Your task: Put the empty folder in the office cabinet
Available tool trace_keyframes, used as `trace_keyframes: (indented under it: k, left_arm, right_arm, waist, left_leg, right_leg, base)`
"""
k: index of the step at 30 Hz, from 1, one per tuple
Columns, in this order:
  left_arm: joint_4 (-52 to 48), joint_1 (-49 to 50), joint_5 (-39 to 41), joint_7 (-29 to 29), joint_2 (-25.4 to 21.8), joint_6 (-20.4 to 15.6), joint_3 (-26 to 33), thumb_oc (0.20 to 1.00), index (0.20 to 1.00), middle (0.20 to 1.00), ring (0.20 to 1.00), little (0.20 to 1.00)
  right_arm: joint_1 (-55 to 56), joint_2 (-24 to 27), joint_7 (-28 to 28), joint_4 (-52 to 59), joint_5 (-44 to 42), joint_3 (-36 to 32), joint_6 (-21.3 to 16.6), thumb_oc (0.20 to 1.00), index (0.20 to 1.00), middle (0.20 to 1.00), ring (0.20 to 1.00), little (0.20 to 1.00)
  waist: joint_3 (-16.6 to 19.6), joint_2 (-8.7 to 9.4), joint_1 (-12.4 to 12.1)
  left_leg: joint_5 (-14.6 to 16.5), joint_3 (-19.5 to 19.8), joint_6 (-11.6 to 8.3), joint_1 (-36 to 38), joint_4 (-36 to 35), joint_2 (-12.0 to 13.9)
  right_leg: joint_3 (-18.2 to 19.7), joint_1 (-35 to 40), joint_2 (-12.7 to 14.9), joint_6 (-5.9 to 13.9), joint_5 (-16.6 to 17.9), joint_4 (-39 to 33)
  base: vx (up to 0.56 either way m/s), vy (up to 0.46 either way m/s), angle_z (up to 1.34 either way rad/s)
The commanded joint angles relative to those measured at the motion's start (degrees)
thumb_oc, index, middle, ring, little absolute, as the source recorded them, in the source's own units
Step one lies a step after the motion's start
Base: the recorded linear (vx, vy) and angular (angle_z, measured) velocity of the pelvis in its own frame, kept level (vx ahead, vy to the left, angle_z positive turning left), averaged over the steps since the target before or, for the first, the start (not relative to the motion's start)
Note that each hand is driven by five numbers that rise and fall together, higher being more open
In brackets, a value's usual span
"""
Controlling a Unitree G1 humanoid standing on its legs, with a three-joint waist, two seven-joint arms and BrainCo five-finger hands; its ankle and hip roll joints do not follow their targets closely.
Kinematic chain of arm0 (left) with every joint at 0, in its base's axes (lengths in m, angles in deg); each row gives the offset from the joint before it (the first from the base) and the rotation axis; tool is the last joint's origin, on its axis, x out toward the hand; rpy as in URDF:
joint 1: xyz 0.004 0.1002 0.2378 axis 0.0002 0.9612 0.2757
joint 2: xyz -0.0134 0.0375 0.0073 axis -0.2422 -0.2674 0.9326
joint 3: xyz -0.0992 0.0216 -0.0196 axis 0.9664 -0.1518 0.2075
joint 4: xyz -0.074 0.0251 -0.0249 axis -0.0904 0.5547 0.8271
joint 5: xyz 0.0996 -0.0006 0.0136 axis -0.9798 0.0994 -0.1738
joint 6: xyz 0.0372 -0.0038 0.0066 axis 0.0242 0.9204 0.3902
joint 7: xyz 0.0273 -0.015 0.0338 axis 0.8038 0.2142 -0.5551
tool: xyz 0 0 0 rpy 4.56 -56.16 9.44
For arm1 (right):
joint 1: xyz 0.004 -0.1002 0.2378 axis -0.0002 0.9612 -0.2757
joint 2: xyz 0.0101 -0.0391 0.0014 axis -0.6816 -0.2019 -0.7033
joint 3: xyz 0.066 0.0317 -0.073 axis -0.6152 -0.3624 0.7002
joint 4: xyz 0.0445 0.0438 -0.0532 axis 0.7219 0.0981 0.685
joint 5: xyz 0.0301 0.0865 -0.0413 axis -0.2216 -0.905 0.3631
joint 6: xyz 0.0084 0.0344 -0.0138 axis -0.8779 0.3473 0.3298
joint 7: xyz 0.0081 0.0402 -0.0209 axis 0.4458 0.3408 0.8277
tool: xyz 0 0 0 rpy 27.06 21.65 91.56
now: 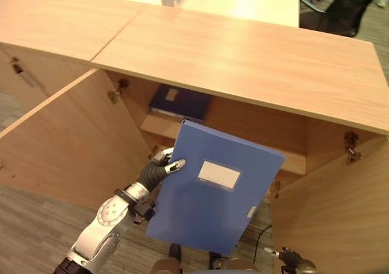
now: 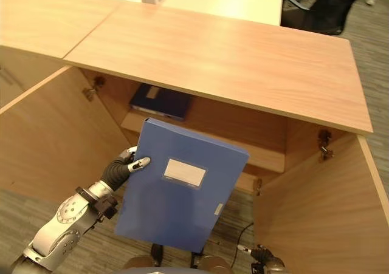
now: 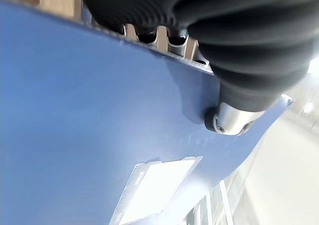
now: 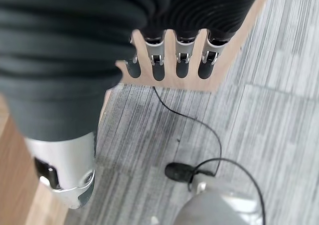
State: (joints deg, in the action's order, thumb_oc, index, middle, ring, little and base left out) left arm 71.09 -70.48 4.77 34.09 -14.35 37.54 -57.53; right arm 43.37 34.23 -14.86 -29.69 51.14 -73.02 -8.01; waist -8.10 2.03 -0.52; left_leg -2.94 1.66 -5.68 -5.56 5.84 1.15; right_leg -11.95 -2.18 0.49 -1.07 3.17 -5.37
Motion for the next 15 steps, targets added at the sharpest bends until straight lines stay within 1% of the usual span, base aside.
trace_keyframes:
  k: [1,3,4,5,7,9,10,12,13,14,15]
  left_arm:
    - [-5.1,1.4,0.8,-1.5,2.8,-4.2,5.7,0.2,0.2,0.2,0.2,0.2]
    - [-3.9,2.6,-2.1,-2.3,2.6,-4.3,7.4,0.2,0.2,0.2,0.2,0.2]
    - [-3.9,2.6,-2.1,-2.3,2.6,-4.3,7.4,0.2,0.2,0.2,0.2,0.2]
    - [-3.1,4.1,-5.1,-3.2,2.3,-4.3,9.3,0.2,0.2,0.2,0.2,0.2]
    - [-2.0,6.2,-7.6,-3.9,2.4,-4.2,11.3,0.2,0.2,0.2,0.2,0.2]
    - [1.5,8.4,-11.7,-5.0,3.4,-3.5,13.7,0.2,0.2,0.2,0.2,0.2]
    - [1.5,8.5,-11.8,-5.0,3.4,-3.6,13.7,0.2,0.2,0.2,0.2,0.2]
    - [3.8,9.4,-14.1,-5.5,4.0,-3.2,15.1,0.2,0.2,0.2,0.2,0.2]
    - [3.8,9.5,-14.2,-5.5,4.0,-3.2,15.1,0.2,0.2,0.2,0.2,0.2]
    - [6.1,9.8,-17.5,-6.3,4.6,-3.2,16.3,0.2,0.2,0.2,0.2,0.2]
    - [7.3,9.9,-19.2,-6.6,4.7,-3.2,16.7,0.2,0.2,0.2,0.2,0.2]
  right_arm:
    - [-1.4,0.7,-0.6,-0.2,-1.5,-0.5,-0.1,1.0,1.0,1.0,1.0,1.0]
    - [-1.4,0.6,-0.7,0.3,-2.9,-1.3,-0.3,1.0,1.0,1.0,1.0,1.0]
    - [-1.4,0.6,-0.7,0.3,-2.9,-1.3,-0.3,1.0,1.0,1.0,1.0,1.0]
    - [-0.9,0.7,-1.0,1.2,-4.7,-3.0,-0.5,1.0,1.0,1.0,1.0,1.0]
    - [0.3,0.8,-1.2,2.6,-5.7,-4.3,-0.7,1.0,1.0,1.0,1.0,1.0]
    - [2.8,0.6,-0.5,6.4,-7.8,-5.3,-0.7,1.0,1.0,1.0,1.0,1.0]
    - [2.9,0.7,-0.5,6.5,-7.8,-5.3,-0.7,1.0,1.0,1.0,1.0,1.0]
    - [3.9,1.0,-0.3,11.2,-9.9,-6.3,-1.2,1.0,1.0,1.0,1.0,1.0]
    - [4.0,1.0,-0.4,11.4,-9.9,-6.2,-1.1,1.0,1.0,1.0,1.0,1.0]
    - [5.6,1.6,0.0,19.5,-12.0,-6.6,-2.2,1.0,1.0,1.0,1.0,1.0]
    - [6.7,2.0,0.6,23.3,-12.8,-6.8,-2.6,1.0,1.0,1.0,1.0,1.0]
  waist:
    - [2.2,0.6,0.3]
    - [2.7,-0.06,-0.4]
    - [2.6,-0.05,-0.4]
    - [3.4,-0.52,-0.7]
    - [4.2,-1.14,-0.6]
    - [5.2,-1.83,-0.2]
    - [5.2,-1.85,-0.2]
    - [5.3,-1.87,-0.1]
    - [5.3,-1.89,-0.1]
    - [5.4,-1.98,0.1]
    - [5.4,-2.03,0.2]
  left_leg:
    - [3.6,-2.8,2.53,-4.2,0.6,-0.8]
    - [1.9,-2.6,2.14,-3.0,-4.1,-0.9]
    - [1.8,-2.6,2.14,-2.9,-4.2,-0.9]
    - [0.7,-2.5,1.97,-1.1,-7.2,-1.0]
    - [-0.1,-2.9,2.0,1.3,-10.4,-1.0]
    - [0.5,-2.8,1.93,2.6,-10.8,-1.2]
    - [0.5,-2.8,1.93,2.7,-10.8,-1.2]
    - [0.8,-2.9,2.02,3.1,-10.8,-1.2]
    - [0.9,-2.9,2.03,3.2,-10.8,-1.2]
    - [1.3,-3.1,2.24,3.5,-10.8,-1.3]
    - [1.5,-3.3,2.33,3.7,-10.8,-1.4]
  right_leg:
    - [1.2,1.0,0.3,5.82,-3.4,0.6]
    - [1.7,1.2,-0.3,6.01,-3.6,0.6]
    - [1.7,1.2,-0.3,6.01,-3.6,0.6]
    - [1.8,1.8,-0.4,6.24,-3.6,0.4]
    - [1.7,2.3,-0.4,6.34,-3.8,0.4]
    - [1.9,2.8,-0.4,6.23,-4.1,0.4]
    - [1.9,2.8,-0.5,6.23,-4.1,0.4]
    - [2.1,3.0,-0.4,6.25,-4.1,0.4]
    - [2.2,3.1,-0.4,6.25,-4.1,0.4]
    - [2.6,3.0,-0.3,6.4,-4.1,0.4]
    - [2.8,3.1,-0.3,6.49,-4.1,0.4]
  base:
    - [0.02,0.039,0.32]
    - [0.03,0.035,0.14]
    - [0.08,0.066,0.03]
    - [0.09,0.082,-0.04]
    - [0.1,0.12,-0.17]
    - [0.05,0.124,-0.12]
    - [0.01,0.078,-0.03]
    - [0.0,0.041,0.0]
    - [0.0,0.058,-0.05]
    - [0.0,0.061,-0.14]
    - [0.0,0.074,-0.2]
